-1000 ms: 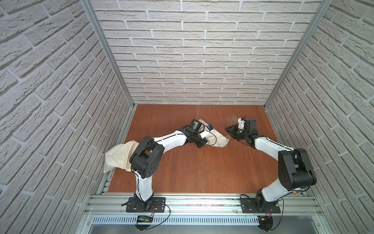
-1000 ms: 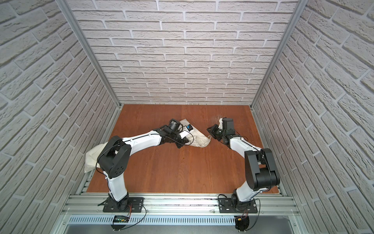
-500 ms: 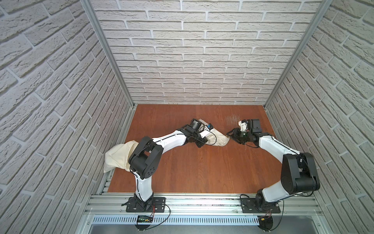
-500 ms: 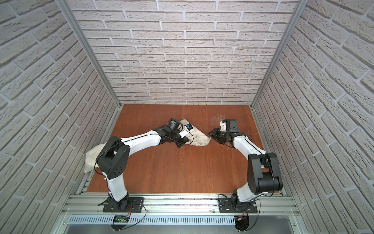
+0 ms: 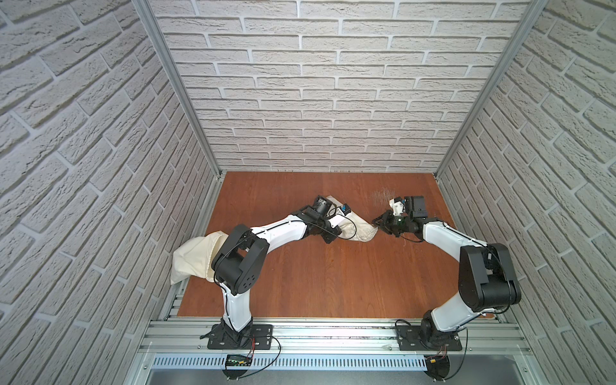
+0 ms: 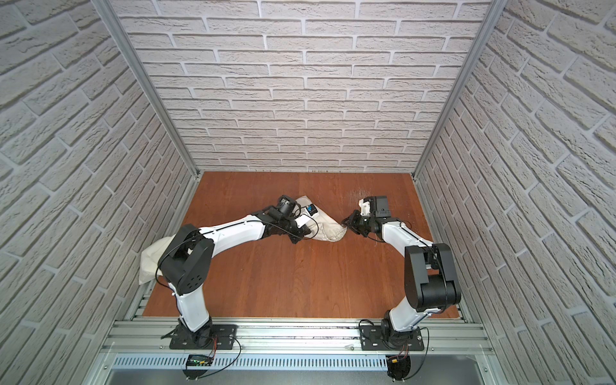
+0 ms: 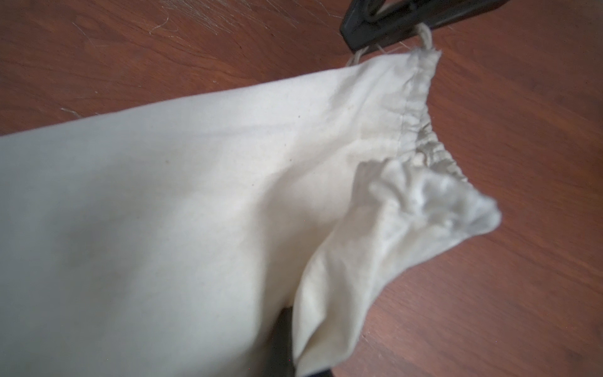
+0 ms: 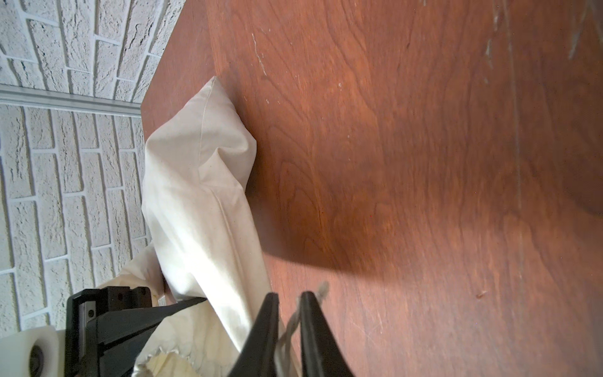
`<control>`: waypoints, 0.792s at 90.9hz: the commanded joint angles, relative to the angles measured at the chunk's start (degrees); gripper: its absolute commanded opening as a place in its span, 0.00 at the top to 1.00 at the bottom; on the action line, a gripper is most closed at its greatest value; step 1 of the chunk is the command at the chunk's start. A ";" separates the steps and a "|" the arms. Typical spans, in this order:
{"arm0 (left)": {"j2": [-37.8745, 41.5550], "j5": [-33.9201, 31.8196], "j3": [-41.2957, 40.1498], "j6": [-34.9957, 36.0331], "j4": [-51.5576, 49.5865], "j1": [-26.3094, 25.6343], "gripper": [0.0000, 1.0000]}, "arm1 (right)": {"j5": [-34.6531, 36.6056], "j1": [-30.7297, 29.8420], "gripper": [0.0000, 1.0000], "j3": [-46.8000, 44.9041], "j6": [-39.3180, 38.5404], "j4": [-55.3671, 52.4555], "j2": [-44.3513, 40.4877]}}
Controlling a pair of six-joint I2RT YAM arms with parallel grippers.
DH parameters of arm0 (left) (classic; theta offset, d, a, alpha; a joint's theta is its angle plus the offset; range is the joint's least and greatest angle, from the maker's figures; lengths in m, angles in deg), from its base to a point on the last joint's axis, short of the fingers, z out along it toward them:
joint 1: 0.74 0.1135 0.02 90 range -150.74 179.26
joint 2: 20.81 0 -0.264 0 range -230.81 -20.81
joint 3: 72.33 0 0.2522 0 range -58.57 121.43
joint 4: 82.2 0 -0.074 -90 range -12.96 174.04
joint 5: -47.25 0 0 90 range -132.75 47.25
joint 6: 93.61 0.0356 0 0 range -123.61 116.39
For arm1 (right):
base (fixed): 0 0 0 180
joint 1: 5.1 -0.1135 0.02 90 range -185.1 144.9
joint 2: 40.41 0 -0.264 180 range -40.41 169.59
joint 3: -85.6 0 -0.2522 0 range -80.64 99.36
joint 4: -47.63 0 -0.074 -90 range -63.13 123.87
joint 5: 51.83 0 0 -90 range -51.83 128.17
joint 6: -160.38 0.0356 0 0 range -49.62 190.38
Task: Close the soil bag
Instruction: Frap the soil bag at the center of the board.
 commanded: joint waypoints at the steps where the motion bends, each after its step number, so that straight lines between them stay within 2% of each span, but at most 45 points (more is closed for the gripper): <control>1: 2.61 -2.33 -2.13 0.31 -0.44 -0.17 1.00 | 0.49 -0.29 0.94 1.32 -1.78 0.71 -1.78; 15: 5.38 -9.24 -7.08 -1.69 1.42 0.19 1.00 | 1.91 -0.57 0.97 2.13 -3.57 -1.77 -6.65; 22: 7.85 -11.86 -10.34 -3.61 4.57 0.72 1.00 | 4.44 -2.63 0.97 2.55 -4.95 -3.27 -10.50; 26: 9.66 -13.46 -11.81 -4.80 6.72 0.64 0.92 | 6.48 -4.44 0.97 3.29 -5.94 -4.23 -12.37; 35: 14.31 -17.50 -14.40 -5.23 10.90 -1.49 0.64 | 9.02 -9.54 0.97 4.80 -6.02 -4.07 -15.08; 39: 16.68 -19.74 -15.32 -4.73 13.28 -2.95 0.55 | 10.55 -11.59 0.97 5.33 -5.72 -3.66 -15.97; 52: 23.02 -25.34 -16.04 -4.82 17.48 -7.27 0.33 | 15.34 -16.27 0.97 6.73 -5.18 -2.54 -18.92; 61: 24.89 -27.60 -16.23 -7.85 23.12 -10.26 0.23 | 17.02 -18.24 0.97 7.12 -4.59 -1.34 -20.54; 72: 22.86 -28.60 -15.57 -10.61 31.95 -13.88 0.23 | 18.47 -19.74 0.97 7.24 -3.99 0.17 -21.98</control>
